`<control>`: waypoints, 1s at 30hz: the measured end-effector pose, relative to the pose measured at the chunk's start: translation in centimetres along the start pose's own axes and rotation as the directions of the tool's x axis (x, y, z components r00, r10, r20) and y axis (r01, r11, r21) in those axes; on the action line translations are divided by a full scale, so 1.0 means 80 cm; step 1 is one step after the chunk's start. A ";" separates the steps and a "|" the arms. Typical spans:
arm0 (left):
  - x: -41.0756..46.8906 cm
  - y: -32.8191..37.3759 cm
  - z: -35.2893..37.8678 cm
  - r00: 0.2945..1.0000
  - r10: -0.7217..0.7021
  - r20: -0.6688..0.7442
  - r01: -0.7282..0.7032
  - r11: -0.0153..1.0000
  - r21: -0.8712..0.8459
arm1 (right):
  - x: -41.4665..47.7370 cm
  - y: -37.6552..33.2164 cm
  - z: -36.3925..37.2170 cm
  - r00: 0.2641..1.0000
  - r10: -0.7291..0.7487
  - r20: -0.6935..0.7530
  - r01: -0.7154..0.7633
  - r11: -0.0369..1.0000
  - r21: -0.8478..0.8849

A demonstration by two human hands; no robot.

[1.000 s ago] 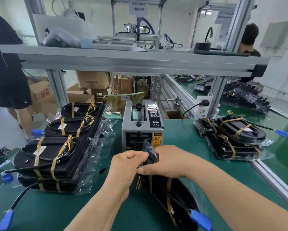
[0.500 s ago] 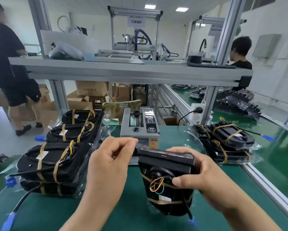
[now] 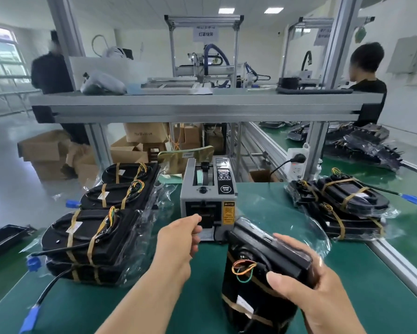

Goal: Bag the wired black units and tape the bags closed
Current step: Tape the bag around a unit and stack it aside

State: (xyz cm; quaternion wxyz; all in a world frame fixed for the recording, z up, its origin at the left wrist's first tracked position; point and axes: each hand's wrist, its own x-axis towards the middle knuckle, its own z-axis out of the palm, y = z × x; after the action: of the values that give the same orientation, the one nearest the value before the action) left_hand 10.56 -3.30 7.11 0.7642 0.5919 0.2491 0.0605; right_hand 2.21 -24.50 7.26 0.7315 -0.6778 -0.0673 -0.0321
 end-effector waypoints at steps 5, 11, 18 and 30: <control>0.033 0.001 0.018 0.963 -0.267 0.038 0.270 0.951 -0.150 | -0.016 -0.007 0.007 0.998 -0.051 -0.044 0.053 0.998 0.029; 0.050 0.001 0.031 0.944 -0.328 0.024 0.327 0.930 -0.167 | -0.013 -0.016 0.014 0.996 -0.063 -0.058 0.068 0.995 0.076; 0.057 0.004 0.040 0.937 -0.349 -0.007 0.339 0.916 -0.216 | -0.015 -0.013 0.018 0.998 -0.057 -0.002 0.057 0.996 0.071; 0.027 0.002 0.032 0.990 -0.117 -0.075 0.095 0.963 -0.252 | -0.022 -0.013 0.019 0.998 -0.067 -0.014 0.068 0.994 0.081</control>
State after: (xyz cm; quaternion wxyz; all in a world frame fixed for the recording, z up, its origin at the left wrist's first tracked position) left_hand 13.58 -4.64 7.03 0.8225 0.4742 0.3045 0.0764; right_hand 0.24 -23.18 8.17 0.7572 -0.6447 -0.0872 -0.0580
